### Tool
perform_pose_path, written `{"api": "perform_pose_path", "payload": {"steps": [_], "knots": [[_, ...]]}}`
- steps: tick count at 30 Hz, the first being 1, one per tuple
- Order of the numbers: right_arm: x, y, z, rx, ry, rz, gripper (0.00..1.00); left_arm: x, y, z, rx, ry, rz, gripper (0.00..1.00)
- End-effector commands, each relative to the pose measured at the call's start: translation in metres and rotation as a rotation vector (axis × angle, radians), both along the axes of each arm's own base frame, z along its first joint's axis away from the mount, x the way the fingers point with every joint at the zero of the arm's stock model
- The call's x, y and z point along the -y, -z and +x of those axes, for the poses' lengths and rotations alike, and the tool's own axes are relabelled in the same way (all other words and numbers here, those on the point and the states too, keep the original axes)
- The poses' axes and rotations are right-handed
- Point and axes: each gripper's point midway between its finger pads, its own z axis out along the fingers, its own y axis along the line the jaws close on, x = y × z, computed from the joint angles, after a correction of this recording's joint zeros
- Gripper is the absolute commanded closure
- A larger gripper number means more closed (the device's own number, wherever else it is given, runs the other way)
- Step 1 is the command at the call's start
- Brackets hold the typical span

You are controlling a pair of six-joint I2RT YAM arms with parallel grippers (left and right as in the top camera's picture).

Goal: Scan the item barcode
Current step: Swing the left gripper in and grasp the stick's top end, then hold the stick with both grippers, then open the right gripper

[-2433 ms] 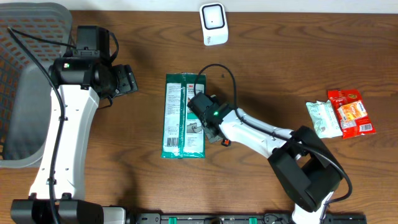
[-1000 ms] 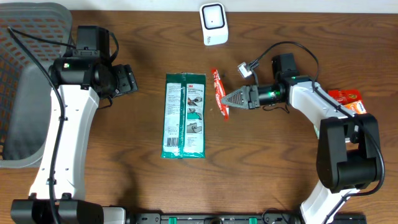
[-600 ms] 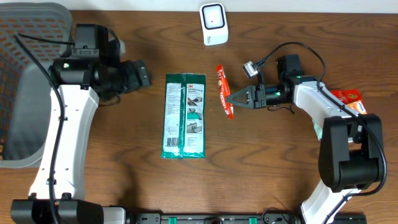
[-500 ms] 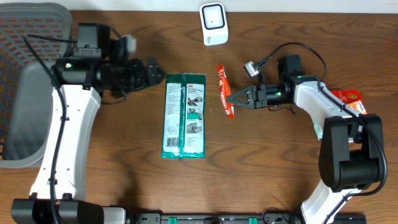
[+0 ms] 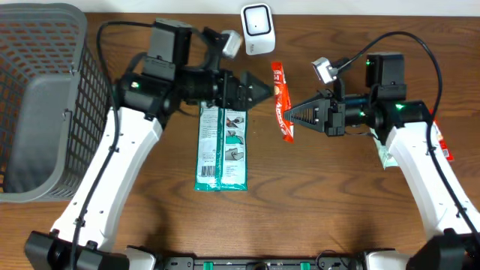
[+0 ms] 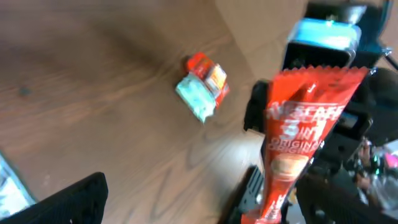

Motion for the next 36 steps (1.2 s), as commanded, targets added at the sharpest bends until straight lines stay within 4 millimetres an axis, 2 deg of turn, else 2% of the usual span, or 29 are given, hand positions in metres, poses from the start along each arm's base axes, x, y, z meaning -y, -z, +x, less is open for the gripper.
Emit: {"api": "perform_pose_path", "payload": {"steps": [1, 2, 6, 15, 23, 26, 31, 33, 34, 35, 36], "knots": [[0.004, -0.007, -0.002, 0.005, -0.003, 0.018, 0.99, 0.027, -0.025, -0.019, 0.088, 0.13, -0.085, 0.04], [0.003, -0.008, -0.001, 0.023, -0.003, 0.019, 0.99, 0.037, -0.035, -0.025, 0.101, 0.165, -0.124, 0.06], [0.003, -0.011, 0.002, 0.065, -0.003, 0.023, 0.99, 0.049, -0.044, -0.028, 0.117, 0.182, -0.153, 0.13], [0.002, -0.027, 0.014, 0.135, -0.002, 0.03, 0.99, 0.051, -0.046, -0.028, 0.13, 0.186, -0.158, 0.15], [0.002, -0.029, 0.016, 0.146, 0.001, 0.031, 0.99, 0.051, -0.047, -0.028, 0.137, 0.185, -0.159, 0.47], [0.002, -0.029, 0.016, 0.146, 0.001, 0.03, 0.99, 0.05, -0.045, -0.023, 0.143, 0.161, -0.144, 0.62], [0.002, -0.029, 0.016, 0.147, 0.001, 0.031, 0.99, 0.049, -0.043, -0.019, 0.15, 0.138, -0.13, 0.77], [0.002, -0.029, 0.016, 0.147, 0.001, 0.031, 0.97, 0.049, -0.042, -0.018, 0.151, 0.132, -0.127, 0.81], [0.002, -0.029, 0.016, 0.147, 0.001, 0.031, 0.91, 0.049, -0.042, -0.018, 0.151, 0.132, -0.127, 0.85], [0.002, -0.029, 0.016, 0.146, 0.001, 0.031, 0.83, 0.049, -0.042, -0.018, 0.151, 0.132, -0.127, 0.86], [0.002, -0.029, 0.016, 0.145, 0.001, 0.031, 0.7, 0.049, -0.042, -0.018, 0.151, 0.132, -0.127, 0.86]]}}
